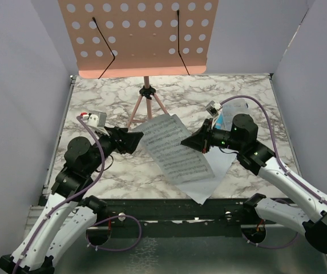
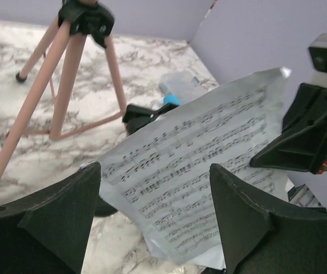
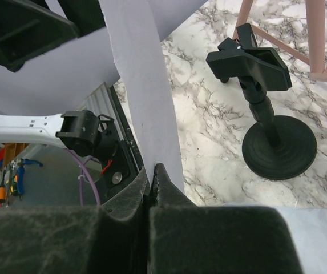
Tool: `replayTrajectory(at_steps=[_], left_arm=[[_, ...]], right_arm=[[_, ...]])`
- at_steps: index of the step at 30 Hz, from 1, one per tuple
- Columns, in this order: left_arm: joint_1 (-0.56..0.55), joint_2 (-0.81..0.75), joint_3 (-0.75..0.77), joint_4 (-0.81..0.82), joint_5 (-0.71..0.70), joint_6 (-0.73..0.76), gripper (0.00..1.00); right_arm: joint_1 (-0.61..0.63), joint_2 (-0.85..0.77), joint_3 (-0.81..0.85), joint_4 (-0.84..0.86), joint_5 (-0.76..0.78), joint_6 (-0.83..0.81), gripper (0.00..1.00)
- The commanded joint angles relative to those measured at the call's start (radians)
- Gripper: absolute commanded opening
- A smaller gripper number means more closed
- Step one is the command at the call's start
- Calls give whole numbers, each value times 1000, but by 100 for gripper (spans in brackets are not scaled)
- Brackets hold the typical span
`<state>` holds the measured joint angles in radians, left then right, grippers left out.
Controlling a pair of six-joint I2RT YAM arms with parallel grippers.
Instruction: Set up the instrument practice props
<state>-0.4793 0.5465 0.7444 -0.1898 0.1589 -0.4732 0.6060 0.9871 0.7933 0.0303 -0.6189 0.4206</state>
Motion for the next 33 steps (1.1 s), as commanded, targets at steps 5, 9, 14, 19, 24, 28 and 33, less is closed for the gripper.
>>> replayTrajectory(at_steps=[5,9,14,19,24,28,33], left_arm=[[-2,55,-94,-97,-42,-112,78],[-2,40,-148,-41,17,-148,79],[-2,-45,-273,193,149,-237,79],[-2,-70,-366,444,265,-340,78],[-2,-53,-395,592,352,-409,75],[-2,-53,-394,668,402,-441,73],[-2,-62,-380,716,452,-460,71]], right_arm=[[-79,8,-12,67,-104,92,0],[-102,6,-26,119,-188,121,0],[-106,-15,-53,229,-257,171,0],[-106,-51,-73,346,-300,223,0],[-105,-103,-95,440,-292,281,0],[-106,-122,-117,528,-262,336,0],[-106,-107,-134,637,-247,417,0]])
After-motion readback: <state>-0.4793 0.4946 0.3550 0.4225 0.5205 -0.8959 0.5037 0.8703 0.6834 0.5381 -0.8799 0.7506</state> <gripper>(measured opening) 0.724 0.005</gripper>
